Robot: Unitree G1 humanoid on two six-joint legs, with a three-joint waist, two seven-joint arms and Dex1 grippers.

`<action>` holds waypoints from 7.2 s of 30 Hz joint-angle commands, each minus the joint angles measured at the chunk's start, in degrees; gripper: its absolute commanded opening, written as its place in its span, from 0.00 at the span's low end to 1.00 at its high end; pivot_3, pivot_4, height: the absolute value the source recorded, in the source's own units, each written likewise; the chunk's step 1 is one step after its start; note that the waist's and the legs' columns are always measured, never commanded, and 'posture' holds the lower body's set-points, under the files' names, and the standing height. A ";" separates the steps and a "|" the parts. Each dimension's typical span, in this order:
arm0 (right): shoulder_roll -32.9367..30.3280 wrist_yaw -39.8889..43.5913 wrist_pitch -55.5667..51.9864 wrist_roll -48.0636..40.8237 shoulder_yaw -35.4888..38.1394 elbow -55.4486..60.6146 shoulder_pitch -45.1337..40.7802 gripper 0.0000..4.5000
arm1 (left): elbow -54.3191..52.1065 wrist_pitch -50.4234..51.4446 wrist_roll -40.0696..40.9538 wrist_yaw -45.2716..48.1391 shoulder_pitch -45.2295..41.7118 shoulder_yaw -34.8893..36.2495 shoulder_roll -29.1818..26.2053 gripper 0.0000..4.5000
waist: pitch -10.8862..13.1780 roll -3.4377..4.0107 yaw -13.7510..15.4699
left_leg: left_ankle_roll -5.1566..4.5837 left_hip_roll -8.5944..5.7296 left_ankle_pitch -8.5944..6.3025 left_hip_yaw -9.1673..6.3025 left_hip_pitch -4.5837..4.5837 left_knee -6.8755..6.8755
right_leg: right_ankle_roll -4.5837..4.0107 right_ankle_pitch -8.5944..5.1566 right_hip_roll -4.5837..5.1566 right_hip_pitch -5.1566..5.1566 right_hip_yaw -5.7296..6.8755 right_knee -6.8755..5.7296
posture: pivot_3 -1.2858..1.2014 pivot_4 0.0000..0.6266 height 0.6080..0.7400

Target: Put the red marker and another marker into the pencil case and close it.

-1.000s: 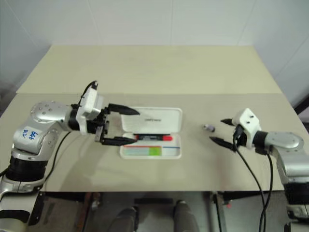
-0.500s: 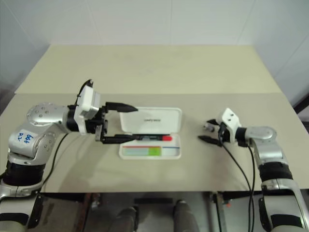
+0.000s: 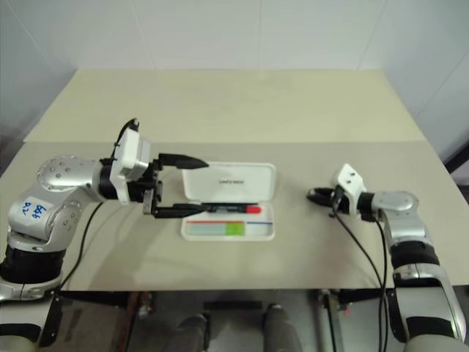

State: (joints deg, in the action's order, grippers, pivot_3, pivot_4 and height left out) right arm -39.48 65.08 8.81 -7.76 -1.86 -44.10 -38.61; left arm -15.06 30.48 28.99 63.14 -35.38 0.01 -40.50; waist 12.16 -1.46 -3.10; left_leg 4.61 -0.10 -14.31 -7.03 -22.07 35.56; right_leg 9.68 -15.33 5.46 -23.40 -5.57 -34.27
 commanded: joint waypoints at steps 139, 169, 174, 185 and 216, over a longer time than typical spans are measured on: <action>-3.92 -19.51 -34.53 -22.06 12.28 77.36 26.72 1.00 | 20.68 -13.02 -6.48 3.91 0.68 0.22 1.71 0.00 | 0.01 -0.01 1.53 | -0.03 0.01 -0.04 0.00 -0.12 -0.13 | -0.05 -0.05 0.00 -0.07 0.01 0.25 | 0.52 0.24 1.00; -2.67 -25.36 -35.59 -22.19 12.65 81.60 29.14 1.00 | 9.00 -1.99 -17.37 0.65 5.41 -15.77 3.14 0.00 | 0.01 -0.01 1.54 | -0.04 0.02 -0.03 -0.01 -0.08 -0.14 | -0.06 -0.06 0.00 -0.03 0.01 0.24 | 0.52 0.24 1.00; -2.17 -25.71 -35.24 -21.99 12.37 81.28 28.91 1.00 | 5.91 3.01 -16.71 -0.35 5.56 -16.04 2.32 0.00 | 0.01 -0.01 1.53 | -0.04 0.02 -0.03 -0.01 -0.07 -0.15 | -0.07 -0.06 -0.01 -0.03 0.01 0.24 | 0.52 0.24 1.00; -1.24 -24.87 -34.16 -21.08 11.01 79.24 27.79 1.00 | 7.54 -0.24 -5.78 -2.17 0.18 -0.37 6.06 0.00 | 0.01 -0.02 1.54 | -0.04 0.02 -0.03 -0.01 -0.11 -0.15 | -0.07 -0.06 -0.01 -0.06 0.01 0.25 | 0.52 0.24 1.00; -11.41 -14.40 -32.75 -23.31 20.64 69.43 27.45 1.00 | 7.21 -8.70 -1.94 -1.25 8.09 6.23 0.94 1.00 | 0.01 -0.01 1.63 | -0.05 0.03 -0.03 0.00 -0.09 -0.25 | -0.07 -0.06 0.00 -0.05 0.02 0.28 | 0.52 0.24 1.00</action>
State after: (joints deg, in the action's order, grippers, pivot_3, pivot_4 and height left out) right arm -50.14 50.35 -24.95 -30.92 16.68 24.72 -11.36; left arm -7.00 23.05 27.54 62.63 -26.71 6.03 -39.26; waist 12.17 -1.47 -1.47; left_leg 4.57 -0.08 -14.34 -7.03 -22.16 35.31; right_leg 9.61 -15.39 5.46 -23.45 -5.56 -33.99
